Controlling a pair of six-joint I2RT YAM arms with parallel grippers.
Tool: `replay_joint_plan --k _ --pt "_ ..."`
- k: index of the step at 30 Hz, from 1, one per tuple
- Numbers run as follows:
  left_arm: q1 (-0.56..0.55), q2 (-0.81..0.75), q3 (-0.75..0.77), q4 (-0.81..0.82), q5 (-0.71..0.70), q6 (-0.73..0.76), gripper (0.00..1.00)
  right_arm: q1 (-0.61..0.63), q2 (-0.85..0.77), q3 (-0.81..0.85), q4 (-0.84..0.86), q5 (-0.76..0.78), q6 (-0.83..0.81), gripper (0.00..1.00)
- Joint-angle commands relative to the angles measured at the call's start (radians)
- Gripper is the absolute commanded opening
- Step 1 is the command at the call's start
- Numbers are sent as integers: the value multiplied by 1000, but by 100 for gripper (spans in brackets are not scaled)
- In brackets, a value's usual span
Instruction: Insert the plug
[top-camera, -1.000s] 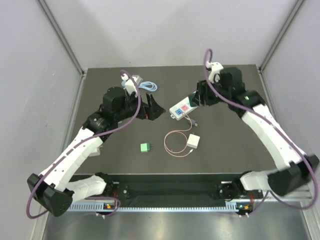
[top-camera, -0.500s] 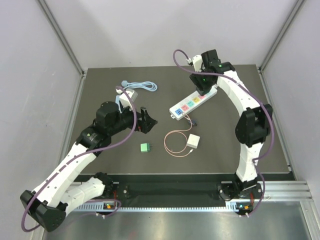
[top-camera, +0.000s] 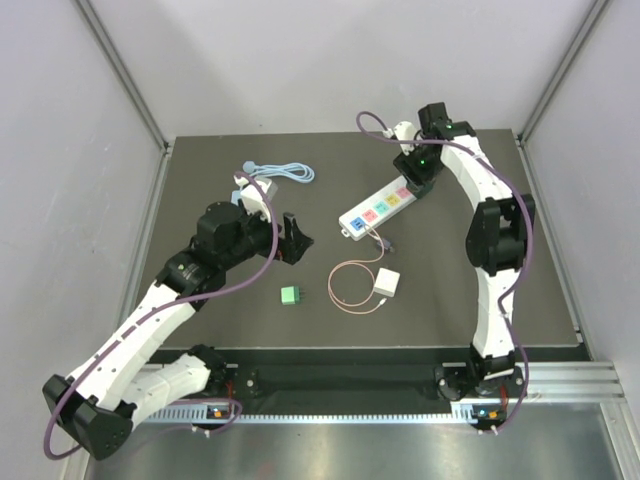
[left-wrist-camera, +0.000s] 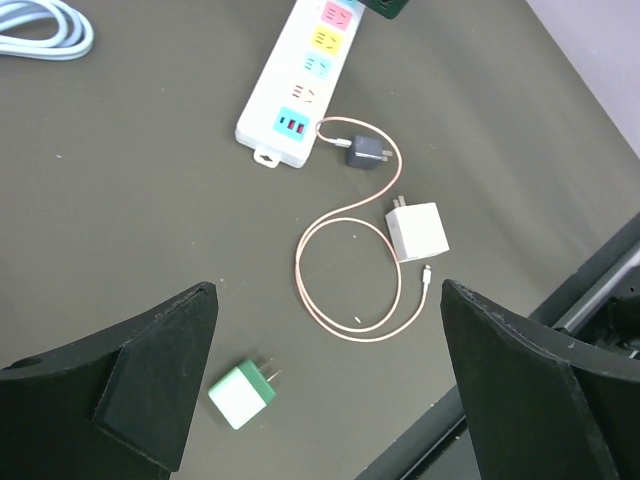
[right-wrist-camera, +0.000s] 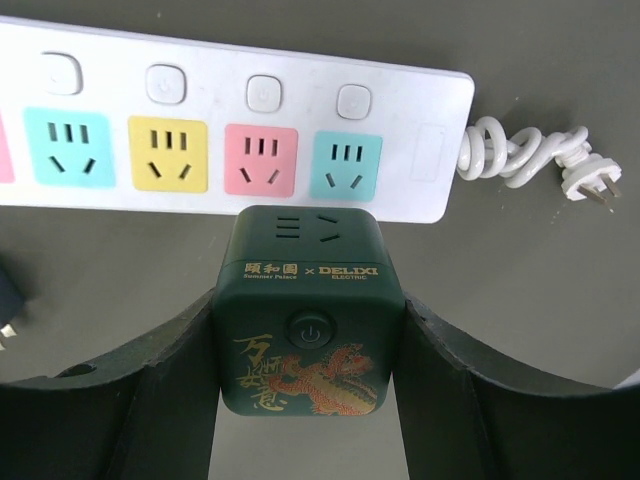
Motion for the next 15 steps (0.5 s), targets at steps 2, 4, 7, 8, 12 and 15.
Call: replay_joint_plan --k 2,4,7,8,12,15 --pt "-4 7 11 38 -29 24 97 -25 51 125 -42 -73 -72 0" --pt "-2 13 13 39 -32 29 97 -33 86 162 -52 -67 -76 0" --pt "-2 16 11 38 -40 32 97 -42 112 191 -54 -84 -98 0" --pt "-2 18 11 41 -43 32 97 -48 114 194 -54 -93 -107 0" --pt "-2 27 14 42 -43 33 97 -56 143 214 -57 -96 -130 0" --pt "-4 33 17 41 -42 33 97 -64 154 229 -71 -136 -138 0"
